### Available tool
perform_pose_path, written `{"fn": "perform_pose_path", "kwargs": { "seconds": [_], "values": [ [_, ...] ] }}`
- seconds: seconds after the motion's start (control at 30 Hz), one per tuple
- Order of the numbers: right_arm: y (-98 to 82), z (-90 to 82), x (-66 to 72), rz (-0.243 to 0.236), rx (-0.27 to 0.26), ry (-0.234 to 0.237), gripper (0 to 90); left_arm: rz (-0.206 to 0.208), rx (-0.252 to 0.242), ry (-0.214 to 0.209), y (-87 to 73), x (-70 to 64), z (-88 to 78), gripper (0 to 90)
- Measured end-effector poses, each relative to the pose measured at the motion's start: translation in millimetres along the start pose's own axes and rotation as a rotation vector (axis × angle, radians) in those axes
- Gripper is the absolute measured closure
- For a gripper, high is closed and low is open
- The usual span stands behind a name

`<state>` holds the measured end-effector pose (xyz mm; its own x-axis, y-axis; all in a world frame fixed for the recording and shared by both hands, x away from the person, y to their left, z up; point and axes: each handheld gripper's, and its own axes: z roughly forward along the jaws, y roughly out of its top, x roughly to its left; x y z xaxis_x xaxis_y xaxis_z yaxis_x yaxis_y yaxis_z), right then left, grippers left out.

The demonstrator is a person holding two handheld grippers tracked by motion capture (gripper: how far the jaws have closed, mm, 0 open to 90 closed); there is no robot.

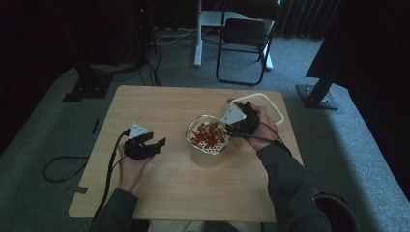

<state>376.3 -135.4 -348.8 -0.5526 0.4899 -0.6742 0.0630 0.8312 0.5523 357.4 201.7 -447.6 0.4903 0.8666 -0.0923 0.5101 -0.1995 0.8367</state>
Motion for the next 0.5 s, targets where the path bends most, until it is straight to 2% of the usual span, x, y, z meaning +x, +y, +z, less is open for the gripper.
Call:
{"fn": "perform_pose_path", "kwargs": {
  "seconds": [0.13, 0.27, 0.37, 0.5],
  "values": [
    [5.3, 0.8, 6.2, -0.125, 0.031, -0.030, 34.7, -0.001, -0.001, -0.004, -0.1, -0.7, 0.5, 40.9],
    [13.1, 0.7, 17.3, -0.282, 0.062, -0.064, 35.4, 0.000, -0.002, -0.003, -0.2, -1.1, 1.0, 40.9],
    [17.8, 1.7, 28.3, -0.430, 0.089, -0.115, 35.8, -0.001, -0.002, -0.003, -0.1, -1.1, 0.7, 41.0],
    [21.3, 4.3, 39.8, -0.566, 0.119, -0.154, 36.1, -0.002, -0.004, -0.003, 0.1, -0.9, -0.1, 41.0]
  ]
}}
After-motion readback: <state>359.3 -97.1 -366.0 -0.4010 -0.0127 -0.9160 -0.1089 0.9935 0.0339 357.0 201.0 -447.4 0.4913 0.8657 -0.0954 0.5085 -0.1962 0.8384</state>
